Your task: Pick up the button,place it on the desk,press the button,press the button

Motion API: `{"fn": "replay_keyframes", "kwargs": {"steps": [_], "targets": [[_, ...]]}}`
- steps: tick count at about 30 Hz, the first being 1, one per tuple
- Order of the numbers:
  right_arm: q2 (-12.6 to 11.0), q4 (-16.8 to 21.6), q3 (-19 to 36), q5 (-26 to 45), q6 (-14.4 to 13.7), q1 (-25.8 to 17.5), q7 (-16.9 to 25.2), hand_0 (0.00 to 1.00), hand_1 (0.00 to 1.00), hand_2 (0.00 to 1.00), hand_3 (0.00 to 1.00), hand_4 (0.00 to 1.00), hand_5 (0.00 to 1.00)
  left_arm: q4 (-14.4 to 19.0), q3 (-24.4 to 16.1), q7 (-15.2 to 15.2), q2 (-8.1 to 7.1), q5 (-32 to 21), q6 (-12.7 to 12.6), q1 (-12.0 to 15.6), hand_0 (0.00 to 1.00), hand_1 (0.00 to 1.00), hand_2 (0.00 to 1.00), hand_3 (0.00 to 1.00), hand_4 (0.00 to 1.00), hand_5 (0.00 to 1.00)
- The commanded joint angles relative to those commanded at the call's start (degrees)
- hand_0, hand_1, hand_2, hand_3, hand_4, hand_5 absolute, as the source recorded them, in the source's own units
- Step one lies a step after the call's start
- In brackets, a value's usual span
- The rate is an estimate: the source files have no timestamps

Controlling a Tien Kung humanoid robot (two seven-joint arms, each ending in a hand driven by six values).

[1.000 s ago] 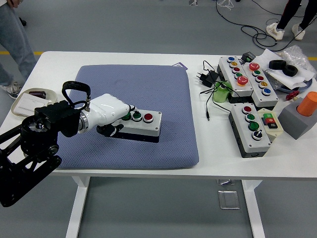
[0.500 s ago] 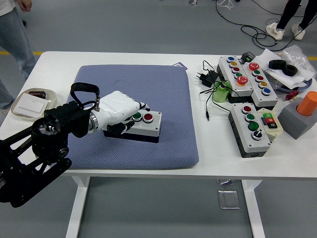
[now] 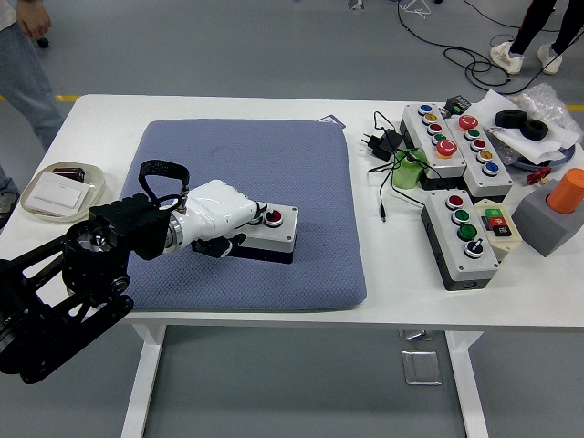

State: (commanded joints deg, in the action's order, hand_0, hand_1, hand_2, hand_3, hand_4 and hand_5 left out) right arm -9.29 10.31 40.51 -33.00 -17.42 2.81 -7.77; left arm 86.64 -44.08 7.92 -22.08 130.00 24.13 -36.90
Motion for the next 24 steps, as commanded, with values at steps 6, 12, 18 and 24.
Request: {"fn": "replay_keyframes", "kwargs": {"steps": [6,12,18,24], "targets": [[0.0,0.0,0.0,0.0,0.0,0.2,0.0,0.631,0.471,0.529,0.584,0.268,0.011,-0.7,1.2,-0.4,-0.01,0.0,1.7,-0.4,0.142,0.047,0.064,0.849,0.485,0.002],[-0.1,0.0,0.0,0.1,-0.1,0.4,0.1,0.631,0.471,0.529,0.584,0.269,0.011,-1.2,1.4,-0.5,-0.10,0.0,2.3,-0.5,0.143,0.046,0.063,0.846,0.479,0.002],[0.0,0.0,0.1,0.0,0.0,0.5,0.1,0.631,0.471,0.529,0.584,0.269,0.010,0.6,-1.9,1.4,-0.03,0.0,-3.0,-0.1,0.145,0.047,0.065,0.849,0.477,0.002],[0.0,0.0,0.1,0.1,-0.1,0.5,0.1,0.631,0.470,0.528,0.584,0.269,0.010,2.6,-6.2,4.0,-0.04,0.0,-6.5,0.5,0.148,0.062,0.076,0.869,0.530,0.002]]}}
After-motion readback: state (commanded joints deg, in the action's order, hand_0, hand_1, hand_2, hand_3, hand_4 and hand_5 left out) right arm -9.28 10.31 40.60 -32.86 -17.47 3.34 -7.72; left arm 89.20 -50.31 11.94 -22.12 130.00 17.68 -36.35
